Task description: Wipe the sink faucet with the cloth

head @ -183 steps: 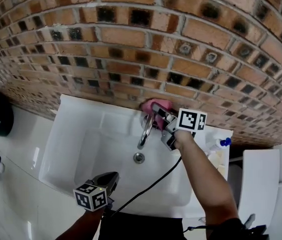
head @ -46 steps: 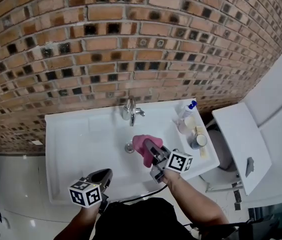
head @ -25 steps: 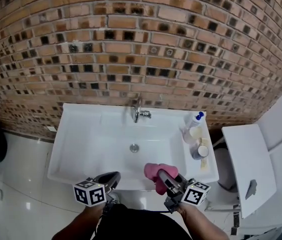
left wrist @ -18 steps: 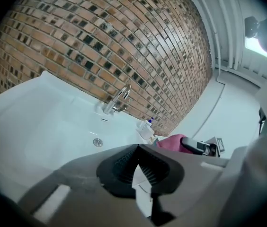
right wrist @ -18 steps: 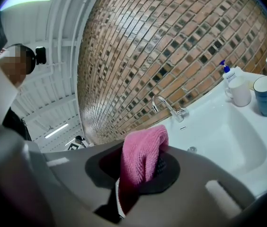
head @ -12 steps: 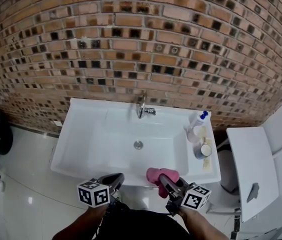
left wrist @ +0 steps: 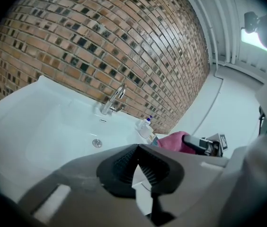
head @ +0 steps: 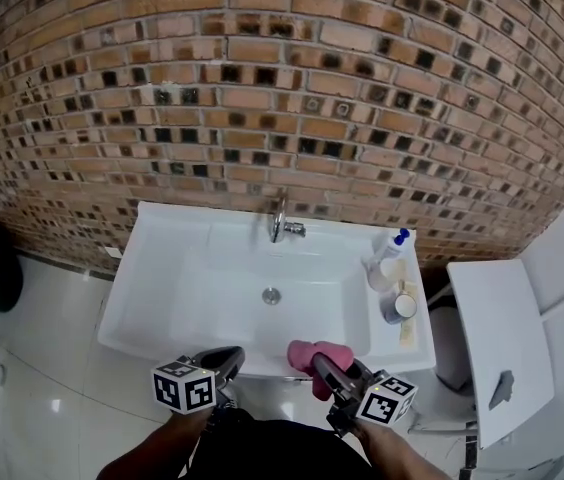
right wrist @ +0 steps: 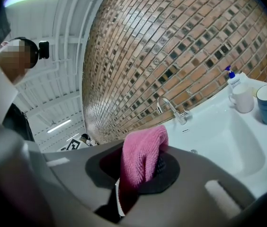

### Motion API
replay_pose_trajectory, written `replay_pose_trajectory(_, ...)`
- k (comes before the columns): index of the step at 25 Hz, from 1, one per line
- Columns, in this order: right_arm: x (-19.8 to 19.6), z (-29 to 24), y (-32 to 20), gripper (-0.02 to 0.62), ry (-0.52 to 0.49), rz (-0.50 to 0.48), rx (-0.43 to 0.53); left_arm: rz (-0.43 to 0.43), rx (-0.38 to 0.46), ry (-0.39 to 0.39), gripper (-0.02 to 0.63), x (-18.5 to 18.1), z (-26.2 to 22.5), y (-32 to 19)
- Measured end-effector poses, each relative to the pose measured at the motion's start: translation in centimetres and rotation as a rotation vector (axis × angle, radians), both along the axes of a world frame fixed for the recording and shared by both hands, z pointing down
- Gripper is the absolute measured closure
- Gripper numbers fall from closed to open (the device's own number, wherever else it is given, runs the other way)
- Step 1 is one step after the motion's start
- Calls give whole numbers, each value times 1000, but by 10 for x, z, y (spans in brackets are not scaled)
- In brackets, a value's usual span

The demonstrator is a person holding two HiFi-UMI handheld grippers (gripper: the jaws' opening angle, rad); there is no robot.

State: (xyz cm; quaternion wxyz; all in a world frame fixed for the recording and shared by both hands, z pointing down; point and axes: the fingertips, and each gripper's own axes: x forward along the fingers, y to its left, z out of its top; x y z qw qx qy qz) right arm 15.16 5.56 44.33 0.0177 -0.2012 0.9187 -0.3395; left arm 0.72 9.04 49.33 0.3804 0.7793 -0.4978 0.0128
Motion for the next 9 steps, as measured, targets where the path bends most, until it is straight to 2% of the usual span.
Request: replay_pose_trajectory(9,6,-6,5,538,17,10,38,9,0,-10,601,6,-7,-11)
